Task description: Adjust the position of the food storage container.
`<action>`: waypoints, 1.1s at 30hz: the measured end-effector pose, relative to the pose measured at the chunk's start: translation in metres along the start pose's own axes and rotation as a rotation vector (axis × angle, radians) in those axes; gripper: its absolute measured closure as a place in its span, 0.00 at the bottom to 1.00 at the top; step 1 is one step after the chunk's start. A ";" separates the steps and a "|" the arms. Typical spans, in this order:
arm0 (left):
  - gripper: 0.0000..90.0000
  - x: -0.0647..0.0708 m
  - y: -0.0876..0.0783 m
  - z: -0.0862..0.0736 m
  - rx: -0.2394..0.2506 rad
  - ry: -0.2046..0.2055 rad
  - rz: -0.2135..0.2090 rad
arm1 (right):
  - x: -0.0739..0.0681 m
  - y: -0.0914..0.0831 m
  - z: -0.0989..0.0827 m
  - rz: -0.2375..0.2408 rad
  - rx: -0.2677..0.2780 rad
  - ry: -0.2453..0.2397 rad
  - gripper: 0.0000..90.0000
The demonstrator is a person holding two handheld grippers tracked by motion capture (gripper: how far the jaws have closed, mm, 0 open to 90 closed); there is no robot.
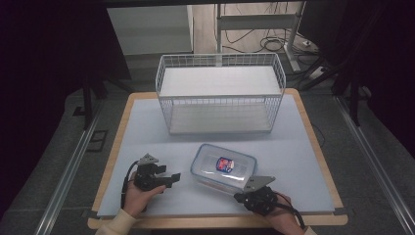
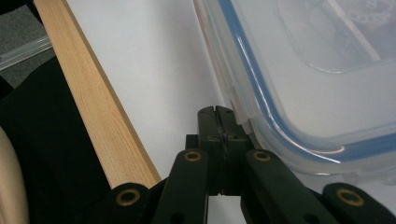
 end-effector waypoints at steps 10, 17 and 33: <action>0.28 0.000 0.000 0.000 -0.001 -0.001 -0.001 | 0.009 -0.007 -0.002 -0.031 0.015 0.015 1.00; 0.28 0.000 0.001 0.000 -0.002 0.001 0.000 | 0.021 -0.012 -0.004 -0.055 0.029 0.040 1.00; 0.28 -0.001 0.001 0.000 -0.007 0.003 0.003 | 0.047 -0.016 -0.005 -0.111 0.056 0.095 1.00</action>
Point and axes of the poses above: each handheld gripper's, and its own axes: y roughly forward along the jaws, z roughly out of its top, x roughly to its right, the point moved 4 cm from there along y, roughly forward along the jaws, and after that the axes turned 3 degrees about x, right-handed, at the moved point
